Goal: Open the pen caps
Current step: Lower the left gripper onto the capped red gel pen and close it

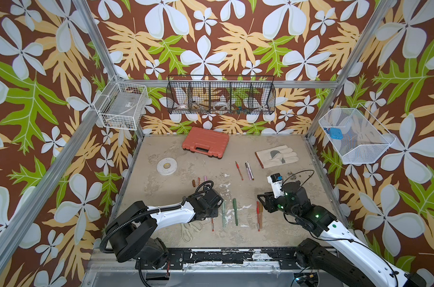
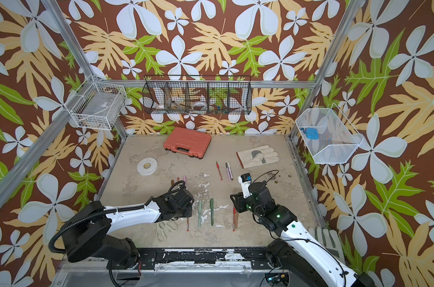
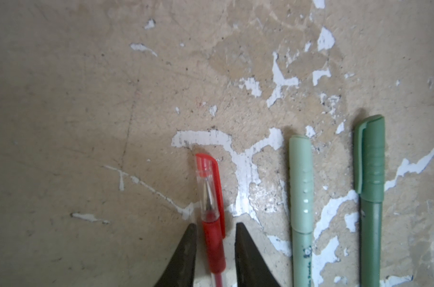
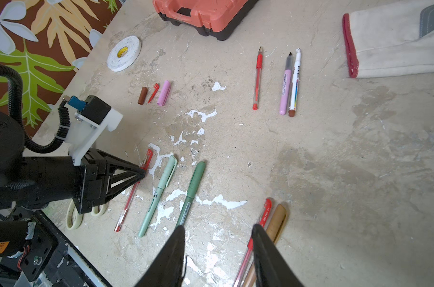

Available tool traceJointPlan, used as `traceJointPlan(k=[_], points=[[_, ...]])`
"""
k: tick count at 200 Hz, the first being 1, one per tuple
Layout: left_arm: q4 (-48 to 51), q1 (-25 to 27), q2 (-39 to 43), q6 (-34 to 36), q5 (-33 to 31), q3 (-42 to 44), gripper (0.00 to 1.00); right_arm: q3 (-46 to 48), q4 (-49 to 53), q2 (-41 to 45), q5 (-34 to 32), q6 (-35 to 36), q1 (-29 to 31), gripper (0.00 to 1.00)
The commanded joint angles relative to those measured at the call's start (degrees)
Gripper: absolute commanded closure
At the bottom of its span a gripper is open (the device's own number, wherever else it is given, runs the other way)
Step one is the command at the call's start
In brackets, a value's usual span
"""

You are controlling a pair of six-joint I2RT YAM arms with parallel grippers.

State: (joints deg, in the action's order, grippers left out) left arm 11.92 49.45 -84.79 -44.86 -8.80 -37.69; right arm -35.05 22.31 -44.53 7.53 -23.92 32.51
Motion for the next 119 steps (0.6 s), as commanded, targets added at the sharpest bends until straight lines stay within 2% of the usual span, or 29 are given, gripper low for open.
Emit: traceJointPlan(k=[1,72,119], points=[[4.7,0.4,-1.5,-0.6,0.3,-0.2,0.73,-0.7,0.3,0.0,0.7,0.3,0.0,0.56],[8.8,0.6,-4.8,0.4,-2.0,-4.4,0.74,-2.0,2.4,3.2,-1.7,1.2,0.0,0.55],[4.9,0.6,-3.0,0.5,-0.4,-0.7,0.76,-2.2,3.2,3.7,-2.5,1.0,0.0,0.56]])
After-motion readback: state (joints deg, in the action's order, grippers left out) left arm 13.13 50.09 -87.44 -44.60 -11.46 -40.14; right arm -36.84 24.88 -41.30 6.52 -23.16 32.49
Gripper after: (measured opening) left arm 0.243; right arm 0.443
